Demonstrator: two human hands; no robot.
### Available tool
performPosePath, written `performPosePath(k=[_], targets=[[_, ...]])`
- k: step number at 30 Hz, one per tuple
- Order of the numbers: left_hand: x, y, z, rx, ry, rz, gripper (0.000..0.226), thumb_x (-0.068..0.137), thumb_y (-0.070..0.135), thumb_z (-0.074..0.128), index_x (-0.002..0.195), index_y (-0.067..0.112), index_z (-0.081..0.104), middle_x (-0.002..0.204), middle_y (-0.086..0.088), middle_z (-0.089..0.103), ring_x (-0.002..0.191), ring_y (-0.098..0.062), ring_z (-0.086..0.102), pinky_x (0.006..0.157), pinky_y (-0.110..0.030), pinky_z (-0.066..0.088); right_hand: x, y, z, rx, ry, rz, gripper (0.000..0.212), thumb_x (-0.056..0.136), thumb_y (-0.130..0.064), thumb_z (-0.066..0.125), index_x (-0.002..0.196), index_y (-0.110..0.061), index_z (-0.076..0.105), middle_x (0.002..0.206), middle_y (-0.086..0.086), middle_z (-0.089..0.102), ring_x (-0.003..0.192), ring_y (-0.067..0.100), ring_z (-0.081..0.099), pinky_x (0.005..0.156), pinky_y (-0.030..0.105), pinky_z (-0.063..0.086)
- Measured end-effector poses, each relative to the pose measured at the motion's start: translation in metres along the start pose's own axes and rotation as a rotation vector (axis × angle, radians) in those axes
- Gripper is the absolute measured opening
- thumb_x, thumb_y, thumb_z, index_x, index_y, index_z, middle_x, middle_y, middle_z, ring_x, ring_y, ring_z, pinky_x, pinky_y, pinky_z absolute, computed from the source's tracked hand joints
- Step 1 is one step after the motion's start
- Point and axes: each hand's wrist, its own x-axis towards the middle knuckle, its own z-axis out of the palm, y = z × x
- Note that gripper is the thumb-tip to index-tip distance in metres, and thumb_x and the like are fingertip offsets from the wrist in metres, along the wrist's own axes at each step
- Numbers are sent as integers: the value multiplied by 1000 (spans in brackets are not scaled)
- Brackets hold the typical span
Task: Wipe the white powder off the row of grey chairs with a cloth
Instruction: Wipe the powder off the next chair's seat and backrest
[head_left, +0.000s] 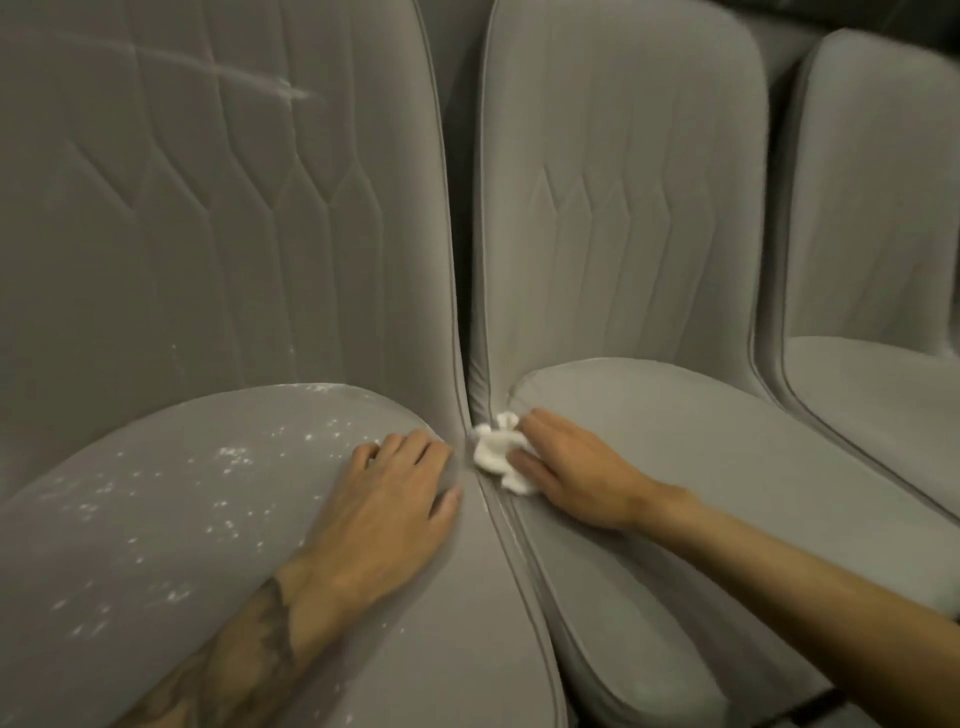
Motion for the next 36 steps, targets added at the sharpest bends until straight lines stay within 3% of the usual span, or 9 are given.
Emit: performPosePath(k=[4,10,16,19,22,26,28,32,36], targets=[[-17,1,-4,-9,22,16,33,108,44,36,136,30,47,131,11,44,121,-11,42,110,-32,32,24,-3,14,-52,97,303,28,103,-30,46,111,-4,52,115,18,56,105,36,54,80,36,32],[-40,-3,-7,-36,36,52,30,107,44,40,128,29,53,124,9,44,116,-13,43,104,-35,37,-42,-72,16,-51,93,193,23,103,-36,46,106,-14,50,105,6,54,93,24,50,73,27,28],[-56,-21,-24,-29,28,-39,35,108,46,36,137,31,49,139,11,39,128,-11,39,112,-33,31,4,-90,23,49,181,350,19,102,-32,44,105,-14,48,111,11,55,98,33,54,82,42,43],[-67,-47,-33,19,23,-114,44,106,53,28,139,31,48,140,9,40,130,-14,39,113,-34,30,54,-97,45,-39,165,467,35,99,-32,52,118,-3,48,123,20,52,108,39,51,90,44,39],[-77,-77,-43,91,19,-191,63,94,60,15,137,31,51,138,7,44,126,-16,43,109,-35,33,82,-123,68,-247,120,333,39,99,-28,47,127,0,46,125,19,50,109,37,46,90,44,35],[-88,-112,-53,121,63,-280,48,100,51,31,133,26,55,133,4,48,120,-19,46,103,-38,34,84,-114,69,-195,84,137,41,101,-33,36,115,3,50,114,23,51,101,40,48,81,46,34],[-96,-129,-61,148,61,-346,45,103,50,33,134,25,56,133,4,49,121,-19,46,103,-39,34,91,-97,67,-218,59,158,47,99,-39,31,110,1,51,110,23,51,100,39,49,76,42,30],[-113,-162,-74,178,70,-450,47,104,51,33,132,24,59,133,2,54,122,-23,50,102,-42,36,117,-116,73,-173,7,277,48,100,-37,48,127,2,43,125,22,49,110,39,46,90,43,35],[-124,-199,-83,205,52,-482,41,107,47,41,134,22,59,135,-1,56,124,-25,50,105,-45,37,116,-148,86,-81,-3,115,39,102,-33,48,122,1,47,123,22,51,107,36,47,90,40,33]])
